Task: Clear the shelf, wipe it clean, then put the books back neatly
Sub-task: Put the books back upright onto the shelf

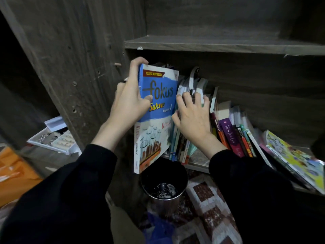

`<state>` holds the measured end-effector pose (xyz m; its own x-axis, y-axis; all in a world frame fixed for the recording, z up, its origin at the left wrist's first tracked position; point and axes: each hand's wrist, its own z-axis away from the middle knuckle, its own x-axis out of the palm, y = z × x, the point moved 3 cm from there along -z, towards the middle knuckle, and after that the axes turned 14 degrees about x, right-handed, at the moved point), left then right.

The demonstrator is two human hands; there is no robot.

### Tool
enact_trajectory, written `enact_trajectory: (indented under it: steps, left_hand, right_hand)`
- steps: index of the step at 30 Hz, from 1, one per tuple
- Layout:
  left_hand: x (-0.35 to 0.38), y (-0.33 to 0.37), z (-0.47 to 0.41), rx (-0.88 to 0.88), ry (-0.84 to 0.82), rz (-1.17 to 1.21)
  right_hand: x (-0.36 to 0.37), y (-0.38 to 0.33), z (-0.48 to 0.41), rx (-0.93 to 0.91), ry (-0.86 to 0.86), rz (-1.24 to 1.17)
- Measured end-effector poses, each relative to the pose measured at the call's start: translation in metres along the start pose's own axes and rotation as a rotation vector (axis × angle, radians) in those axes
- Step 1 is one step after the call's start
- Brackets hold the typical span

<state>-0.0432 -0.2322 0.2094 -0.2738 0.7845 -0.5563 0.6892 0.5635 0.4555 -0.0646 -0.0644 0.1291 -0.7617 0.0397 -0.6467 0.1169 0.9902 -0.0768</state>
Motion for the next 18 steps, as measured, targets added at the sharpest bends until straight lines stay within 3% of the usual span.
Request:
enact_trajectory:
  steps: [5,10,18]
  left_hand:
    - [0.019,-0.006,0.020,0.026,0.083,0.001]
    - [0.057,-0.023,0.053,-0.068,0.080,0.024]
    - [0.064,-0.015,0.028,-0.124,0.111,0.031]
  right_hand:
    - [0.000,0.003,0.001,0.001,-0.023,0.002]
    - [-0.001,0.009,0.004,-0.019,-0.014,-0.006]
    - [-0.004,0.009,0.005,-0.014,-0.051,0.004]
